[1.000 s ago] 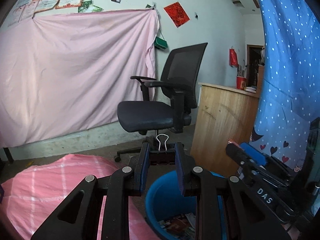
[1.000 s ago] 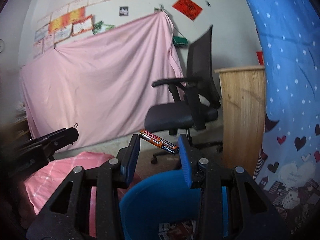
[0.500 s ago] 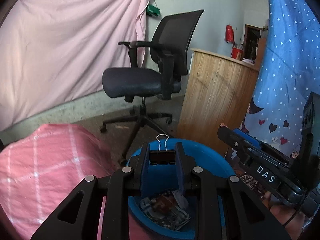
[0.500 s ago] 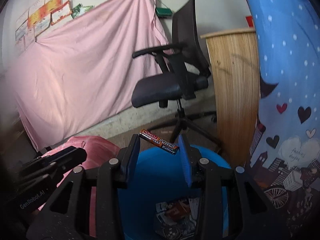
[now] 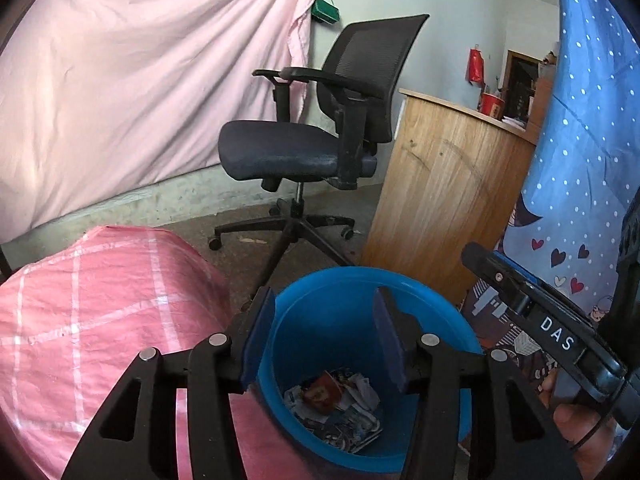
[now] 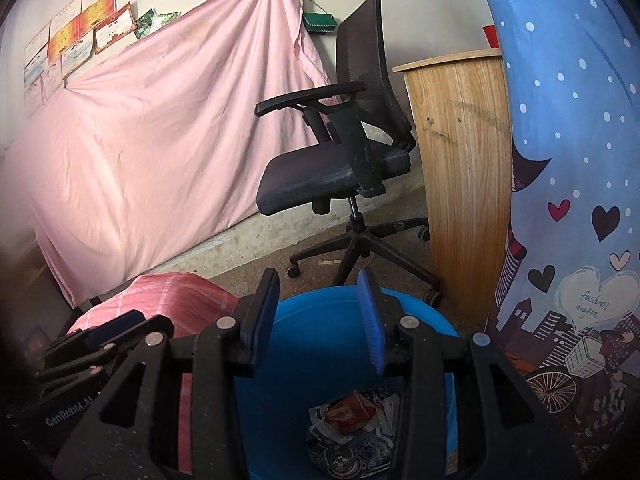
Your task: Collect trash
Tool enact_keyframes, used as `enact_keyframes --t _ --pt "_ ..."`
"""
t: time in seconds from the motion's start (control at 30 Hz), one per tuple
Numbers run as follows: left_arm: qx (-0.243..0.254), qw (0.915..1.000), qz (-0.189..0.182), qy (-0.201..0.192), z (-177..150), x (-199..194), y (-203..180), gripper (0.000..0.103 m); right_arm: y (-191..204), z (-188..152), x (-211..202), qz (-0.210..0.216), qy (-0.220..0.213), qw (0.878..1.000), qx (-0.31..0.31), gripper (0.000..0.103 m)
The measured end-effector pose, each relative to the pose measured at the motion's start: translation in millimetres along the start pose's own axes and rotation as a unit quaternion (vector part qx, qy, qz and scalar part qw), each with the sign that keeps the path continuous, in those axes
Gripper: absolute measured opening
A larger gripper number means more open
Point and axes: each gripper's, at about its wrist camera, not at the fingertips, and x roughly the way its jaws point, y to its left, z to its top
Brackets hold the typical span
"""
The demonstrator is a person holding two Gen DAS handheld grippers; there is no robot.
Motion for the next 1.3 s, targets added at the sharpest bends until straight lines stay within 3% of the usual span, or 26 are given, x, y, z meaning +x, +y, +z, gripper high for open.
enact_keyframes --t 0.1,0.27,0.37,0.53,0.97,1.3 --pt "-0.003 1.0000 0.006 -0.007 0 -4 3 0.051 1 0 0 0.001 -0.001 1.000 -0.005 0.069" --pt "-0.010 0.9996 0.022 -0.016 -1 -12 12 0.067 4 1 1 -0.003 -0.005 1.000 -0.011 0.077" --pt "-0.025 0.9986 0.037 -0.029 -4 -22 21 0.082 6 1 0 -0.007 -0.006 1.000 -0.016 0.087" --pt "-0.062 0.9945 0.065 -0.055 -12 -45 41 0.098 11 1 -5 -0.008 -0.011 1.000 -0.018 0.102" --pt "-0.075 0.9853 0.111 -0.107 -26 -110 77 0.101 46 -3 -45 -0.011 -0.058 0.997 -0.057 0.103" --pt "-0.081 0.9807 0.130 -0.122 -61 -168 92 0.101 88 -24 -100 0.022 -0.082 0.991 -0.103 0.103"
